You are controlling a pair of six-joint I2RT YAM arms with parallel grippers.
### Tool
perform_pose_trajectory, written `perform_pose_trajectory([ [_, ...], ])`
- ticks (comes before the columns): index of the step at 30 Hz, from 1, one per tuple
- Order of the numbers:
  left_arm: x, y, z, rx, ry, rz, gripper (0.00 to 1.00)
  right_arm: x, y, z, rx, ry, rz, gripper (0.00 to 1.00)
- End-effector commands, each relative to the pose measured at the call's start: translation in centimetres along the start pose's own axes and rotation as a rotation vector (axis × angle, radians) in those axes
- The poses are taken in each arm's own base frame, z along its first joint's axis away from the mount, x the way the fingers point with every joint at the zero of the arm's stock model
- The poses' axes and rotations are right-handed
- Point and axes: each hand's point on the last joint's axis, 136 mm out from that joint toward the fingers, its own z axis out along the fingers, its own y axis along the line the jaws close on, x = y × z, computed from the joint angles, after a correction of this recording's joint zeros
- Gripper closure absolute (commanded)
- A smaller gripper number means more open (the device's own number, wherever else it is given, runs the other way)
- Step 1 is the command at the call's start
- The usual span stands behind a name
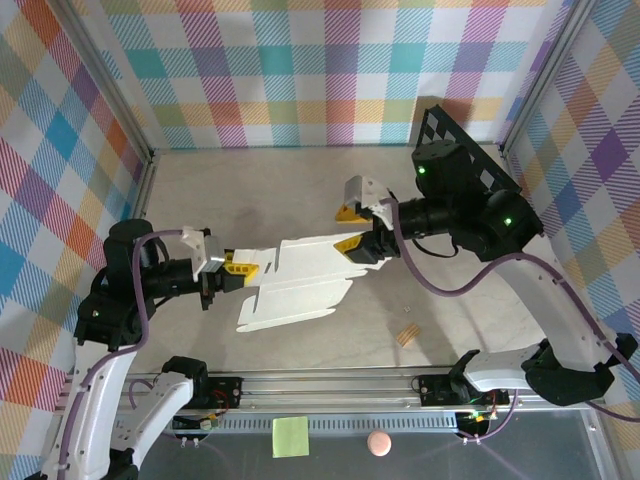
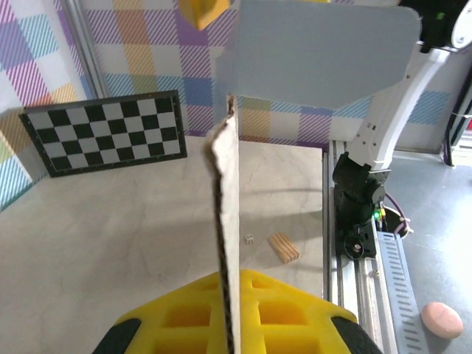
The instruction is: Fold the paper box
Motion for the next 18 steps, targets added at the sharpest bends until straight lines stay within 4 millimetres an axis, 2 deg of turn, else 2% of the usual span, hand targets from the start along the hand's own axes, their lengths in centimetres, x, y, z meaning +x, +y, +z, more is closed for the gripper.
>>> perform_pose_trajectory([
  [1, -1.5, -1.9, -0.6, 0.06, -0.046, 0.102, 1.0, 1.5, 1.3, 0.5, -0.057, 0.102, -0.033, 0.46],
  [4, -1.6, -2.3, -0.7, 0.075, -0.052, 0.111, 1.0, 1.9, 2.4, 0.8, -0.109, 0.149, -0.047, 0.5],
  [9, -1.3, -2.5, -0.7, 0.084, -0.044, 0.119, 1.0, 2.6, 3.7, 1.1, -0.16, 0.202, -0.055, 0.66],
  [18, -0.6, -1.9, -0.3, 0.073, -0.02, 0.1, 1.0, 3.1, 4.5, 1.5, -0.185, 0.266, -0.054, 0.75],
])
